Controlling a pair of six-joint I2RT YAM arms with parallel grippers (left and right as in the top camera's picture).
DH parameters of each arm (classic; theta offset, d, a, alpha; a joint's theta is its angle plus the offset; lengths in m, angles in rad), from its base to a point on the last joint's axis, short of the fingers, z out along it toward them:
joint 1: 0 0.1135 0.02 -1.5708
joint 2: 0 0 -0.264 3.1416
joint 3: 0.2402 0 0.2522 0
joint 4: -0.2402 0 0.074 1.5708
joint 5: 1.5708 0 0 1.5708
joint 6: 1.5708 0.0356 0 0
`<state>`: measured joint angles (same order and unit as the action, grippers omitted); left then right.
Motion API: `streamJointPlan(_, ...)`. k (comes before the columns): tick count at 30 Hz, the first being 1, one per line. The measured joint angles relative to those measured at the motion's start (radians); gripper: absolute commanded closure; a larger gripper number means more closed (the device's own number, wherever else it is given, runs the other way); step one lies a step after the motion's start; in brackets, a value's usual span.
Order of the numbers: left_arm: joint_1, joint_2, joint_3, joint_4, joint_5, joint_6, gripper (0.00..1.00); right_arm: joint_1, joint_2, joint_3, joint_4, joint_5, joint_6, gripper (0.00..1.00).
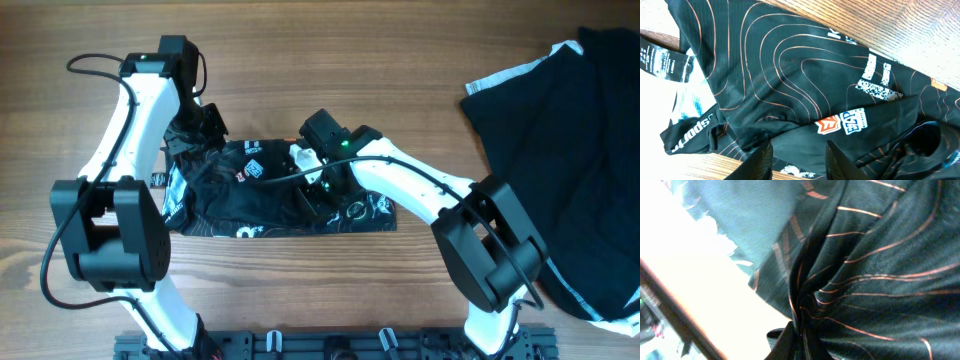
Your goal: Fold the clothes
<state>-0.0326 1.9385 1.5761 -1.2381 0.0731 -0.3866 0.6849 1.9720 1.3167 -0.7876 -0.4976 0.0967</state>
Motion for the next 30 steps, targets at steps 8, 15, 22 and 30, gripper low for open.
streamJointPlan(8, 0.0, 0.0, 0.0, -0.003, 0.0, 0.001, 0.61, 0.0, 0.0, 0.0, 0.048, 0.054, 0.026, 0.63)
streamJointPlan(15, 0.0, 0.0, 0.0, -0.024, -0.066, 0.029, 0.36, -0.08, -0.12, 0.001, 0.043, 0.204, 0.139, 0.6)
streamJointPlan(22, 0.066, 0.0, 0.0, -0.026, -0.163, 0.034, 0.3, -0.097, -0.147, 0.002, -0.016, 0.286, 0.154, 0.56)
streamJointPlan(30, 0.204, 0.027, -0.255, 0.217, -0.097, 0.218, 0.17, -0.097, -0.147, 0.002, -0.017, 0.324, 0.161, 0.54)
